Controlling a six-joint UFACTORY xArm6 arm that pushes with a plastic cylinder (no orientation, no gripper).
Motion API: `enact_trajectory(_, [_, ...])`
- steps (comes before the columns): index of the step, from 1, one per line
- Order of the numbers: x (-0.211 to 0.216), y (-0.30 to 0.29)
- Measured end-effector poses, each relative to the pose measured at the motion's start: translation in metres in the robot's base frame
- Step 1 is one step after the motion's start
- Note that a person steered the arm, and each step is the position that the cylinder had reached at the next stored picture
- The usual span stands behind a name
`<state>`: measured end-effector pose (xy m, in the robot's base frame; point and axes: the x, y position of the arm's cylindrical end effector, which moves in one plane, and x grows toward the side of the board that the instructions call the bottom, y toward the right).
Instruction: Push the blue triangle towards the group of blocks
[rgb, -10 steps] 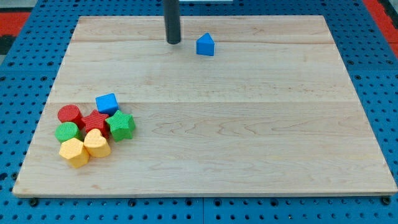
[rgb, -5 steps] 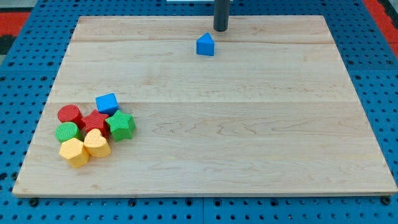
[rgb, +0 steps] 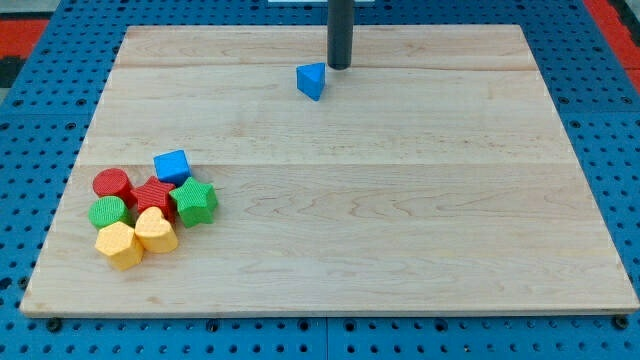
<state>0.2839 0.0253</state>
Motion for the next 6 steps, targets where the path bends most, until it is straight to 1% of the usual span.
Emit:
enact_trajectory(1, [0.018, -0.048])
enact_trajectory(2, [0.008, -0.123])
enact_trajectory(3, [-0.006, -0.166])
enact_trajectory(5, [0.048, -0.164])
enact_trajectory(6, [0.019, -0.148])
